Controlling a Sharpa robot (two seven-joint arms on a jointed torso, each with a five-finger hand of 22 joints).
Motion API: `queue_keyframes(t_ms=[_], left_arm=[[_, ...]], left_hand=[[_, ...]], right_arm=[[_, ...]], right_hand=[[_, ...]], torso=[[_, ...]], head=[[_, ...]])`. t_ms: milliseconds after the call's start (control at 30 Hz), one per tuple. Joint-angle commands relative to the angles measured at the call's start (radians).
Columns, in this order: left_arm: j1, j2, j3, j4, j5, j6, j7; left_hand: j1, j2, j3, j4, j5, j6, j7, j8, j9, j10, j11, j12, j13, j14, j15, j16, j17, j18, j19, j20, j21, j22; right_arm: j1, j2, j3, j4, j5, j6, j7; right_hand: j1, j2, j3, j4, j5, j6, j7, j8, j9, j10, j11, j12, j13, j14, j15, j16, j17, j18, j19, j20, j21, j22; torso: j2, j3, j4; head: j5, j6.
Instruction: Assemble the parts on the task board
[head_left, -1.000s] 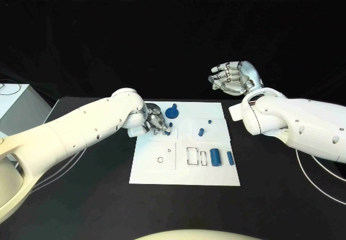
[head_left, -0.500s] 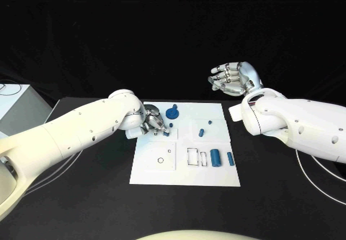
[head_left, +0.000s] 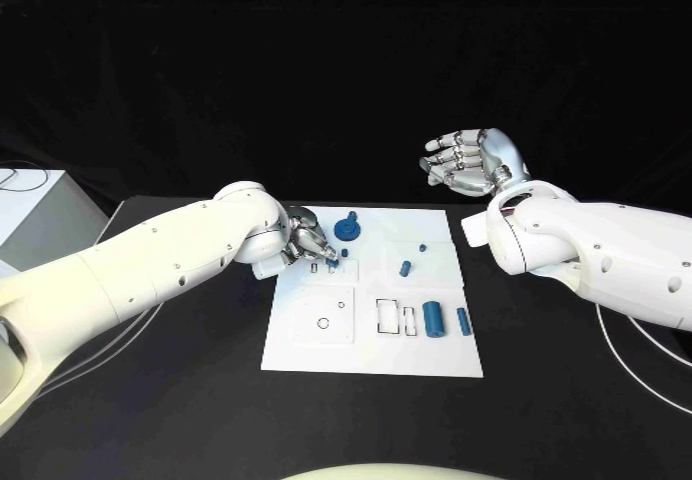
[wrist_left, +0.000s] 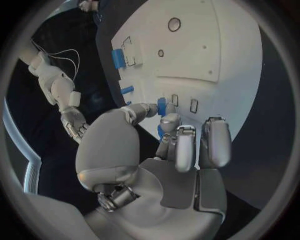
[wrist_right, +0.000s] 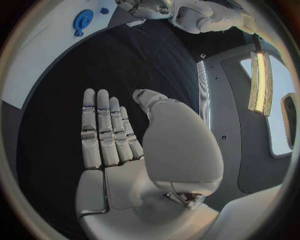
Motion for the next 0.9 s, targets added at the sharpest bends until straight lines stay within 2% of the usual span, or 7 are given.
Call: queue_keyframes(t_ms=[33, 333, 500, 633, 900], left_arm=[[0.000, 0.002, 0.001, 0.009, -0.030, -0.060, 0.010], [0.000, 0.020, -0.001, 0.008, -0.070, -0.071, 0.006], [0.000, 0.030, -0.003, 0.006, -0.112, -0.056, 0.003], [0.000, 0.033, -0.008, 0.006, -0.129, -0.040, 0.000], [0.000, 0.036, -0.018, 0.001, -0.138, -0.004, -0.006]], left_hand=[[-0.008, 0.002, 0.164, -0.169, 0.013, 0.039, -0.031, -0.005, 0.173, 0.010, 0.000, 0.007, 0.004, 0.097, -0.006, 0.006, 0.235, -0.011, 0.011, -0.001, 0.004, 0.002], [-0.010, 0.001, 0.163, -0.172, 0.025, 0.042, -0.032, -0.006, 0.174, 0.016, -0.001, 0.010, 0.011, 0.097, -0.007, 0.006, 0.235, -0.012, 0.012, -0.002, 0.005, 0.004], [-0.011, 0.002, 0.163, -0.174, 0.044, 0.048, -0.033, -0.008, 0.175, 0.021, -0.003, 0.013, 0.017, 0.096, -0.009, 0.005, 0.233, -0.012, 0.013, -0.003, 0.006, 0.005], [-0.015, 0.001, 0.164, -0.176, 0.064, 0.053, -0.035, -0.010, 0.177, 0.027, -0.004, 0.016, 0.024, 0.096, -0.010, 0.006, 0.234, -0.012, 0.015, -0.005, 0.007, 0.007], [-0.016, 0.001, 0.164, -0.176, 0.071, 0.055, -0.035, -0.011, 0.178, 0.028, -0.005, 0.017, 0.026, 0.097, -0.011, 0.006, 0.235, -0.012, 0.015, -0.005, 0.007, 0.007]], right_arm=[[-0.001, -0.002, 0.000, 0.000, -0.005, 0.016, 0.004], [-0.002, -0.002, -0.001, -0.002, -0.005, 0.017, 0.003], [-0.002, -0.002, -0.002, -0.003, -0.005, 0.017, 0.002], [-0.003, -0.001, -0.002, -0.005, -0.005, 0.018, 0.002], [-0.005, 0.000, -0.003, -0.008, -0.005, 0.019, 0.001]], right_hand=[[-0.010, -0.001, -0.002, -0.004, 0.005, -0.006, 0.010, -0.003, -0.001, -0.003, 0.005, -0.004, -0.001, -0.001, 0.006, -0.007, -0.001, 0.011, -0.005, 0.001, -0.002, -0.001], [-0.011, -0.001, -0.003, -0.003, 0.006, -0.007, 0.010, -0.003, -0.002, -0.004, 0.005, -0.004, -0.002, -0.001, 0.007, -0.009, -0.001, 0.011, -0.005, 0.002, -0.002, -0.003], [-0.011, -0.001, -0.003, -0.003, 0.006, -0.007, 0.010, -0.003, -0.002, -0.004, 0.005, -0.004, -0.002, -0.001, 0.007, -0.009, -0.001, 0.011, -0.005, 0.002, -0.002, -0.003], [-0.011, -0.001, -0.003, -0.003, 0.006, -0.007, 0.010, -0.003, -0.002, -0.004, 0.005, -0.004, -0.002, -0.001, 0.007, -0.009, -0.001, 0.011, -0.005, 0.002, -0.002, -0.003], [-0.012, -0.001, -0.004, -0.003, 0.007, -0.007, 0.010, -0.003, -0.002, -0.005, 0.006, -0.005, -0.004, -0.001, 0.007, -0.011, -0.002, 0.011, -0.006, 0.002, -0.002, -0.006]], torso=[[0.002, -0.0013, -0.0003], [0.002, -0.0013, -0.0003], [0.003, -0.0014, -0.0002], [0.002, -0.0013, 0.0011], [0.004, -0.0019, 0.0000]], head=[[0.002, 0.001], [0.005, -0.001], [0.007, -0.002], [0.009, -0.004], [0.012, -0.006]])
